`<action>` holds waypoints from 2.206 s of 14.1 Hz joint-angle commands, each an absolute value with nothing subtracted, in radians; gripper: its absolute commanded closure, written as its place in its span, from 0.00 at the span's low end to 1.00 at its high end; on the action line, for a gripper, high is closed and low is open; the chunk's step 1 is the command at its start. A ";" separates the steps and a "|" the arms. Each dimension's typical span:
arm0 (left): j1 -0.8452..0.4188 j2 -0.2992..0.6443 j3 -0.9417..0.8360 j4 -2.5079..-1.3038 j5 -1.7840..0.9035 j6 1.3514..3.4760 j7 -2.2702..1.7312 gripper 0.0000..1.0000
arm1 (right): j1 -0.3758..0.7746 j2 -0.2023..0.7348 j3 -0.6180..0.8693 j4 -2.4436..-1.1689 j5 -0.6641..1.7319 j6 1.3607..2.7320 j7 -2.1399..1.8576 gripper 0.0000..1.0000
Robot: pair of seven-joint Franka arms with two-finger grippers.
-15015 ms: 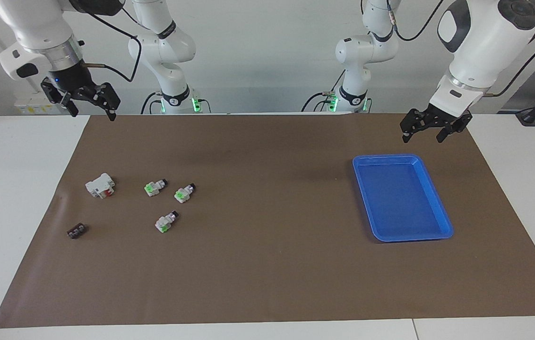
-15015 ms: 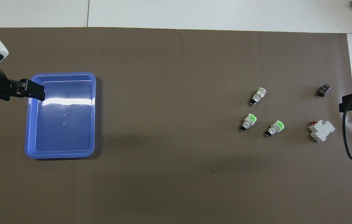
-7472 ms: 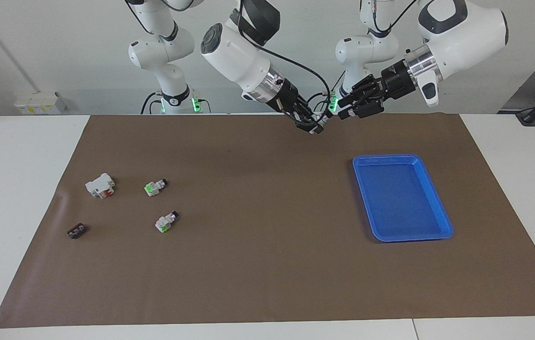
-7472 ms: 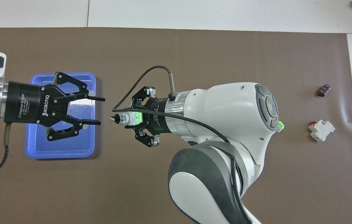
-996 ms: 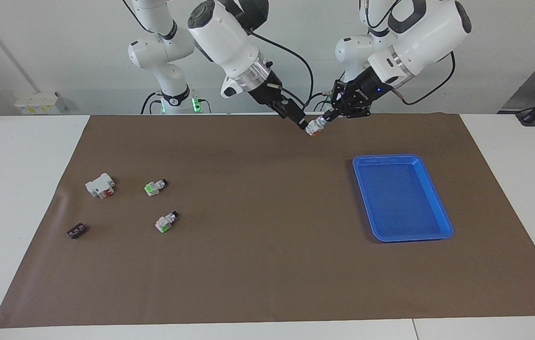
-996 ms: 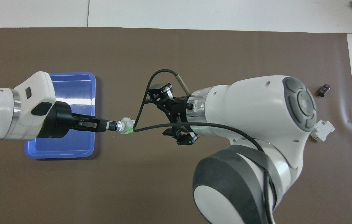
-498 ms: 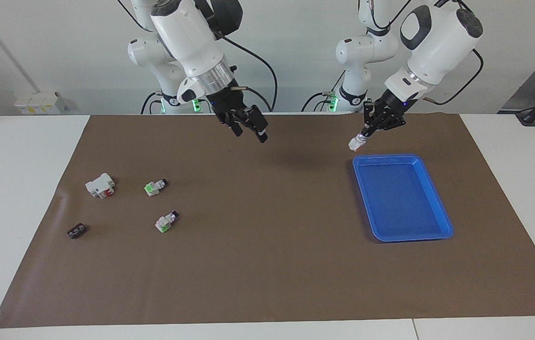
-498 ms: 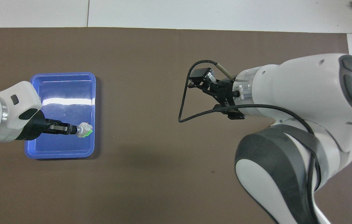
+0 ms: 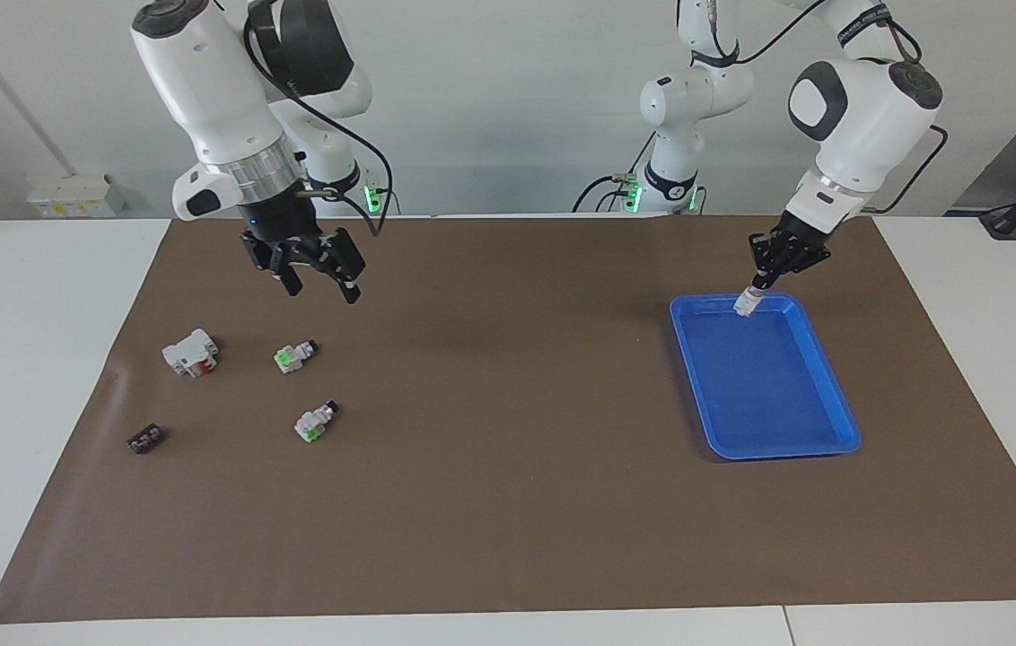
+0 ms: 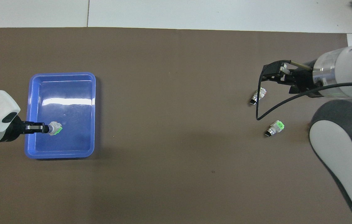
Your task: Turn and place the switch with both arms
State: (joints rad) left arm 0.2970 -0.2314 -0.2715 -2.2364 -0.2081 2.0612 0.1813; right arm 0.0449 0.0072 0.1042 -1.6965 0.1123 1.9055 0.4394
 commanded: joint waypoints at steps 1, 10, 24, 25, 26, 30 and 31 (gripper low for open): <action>0.333 -0.201 -0.281 -2.276 -0.179 2.150 0.184 1.00 | 0.012 -0.021 0.115 -1.687 0.049 1.847 0.283 0.00; 0.397 -0.051 -0.279 -2.267 -0.072 2.299 0.183 0.27 | 0.026 -0.049 0.009 -1.578 -0.075 1.581 0.120 0.00; 0.028 0.047 -0.281 -1.562 0.054 1.447 -0.051 0.00 | 0.015 -0.063 0.011 -1.635 -0.035 1.583 0.155 0.00; 0.011 0.072 -0.281 -1.492 0.054 1.381 -0.051 0.00 | 0.014 -0.063 0.011 -1.628 -0.037 1.568 0.152 0.00; 0.008 0.092 -0.281 -1.429 0.051 1.323 -0.051 0.00 | 0.012 -0.057 0.011 -1.612 -0.037 1.537 0.150 0.00; 0.014 0.095 -0.281 -1.345 0.031 1.239 -0.051 0.00 | 0.014 -0.052 0.012 -1.595 -0.034 1.508 0.150 0.00; 0.017 0.089 -0.276 -1.347 0.015 1.253 -0.052 0.00 | 0.014 -0.054 0.014 -1.600 -0.032 1.508 0.153 0.00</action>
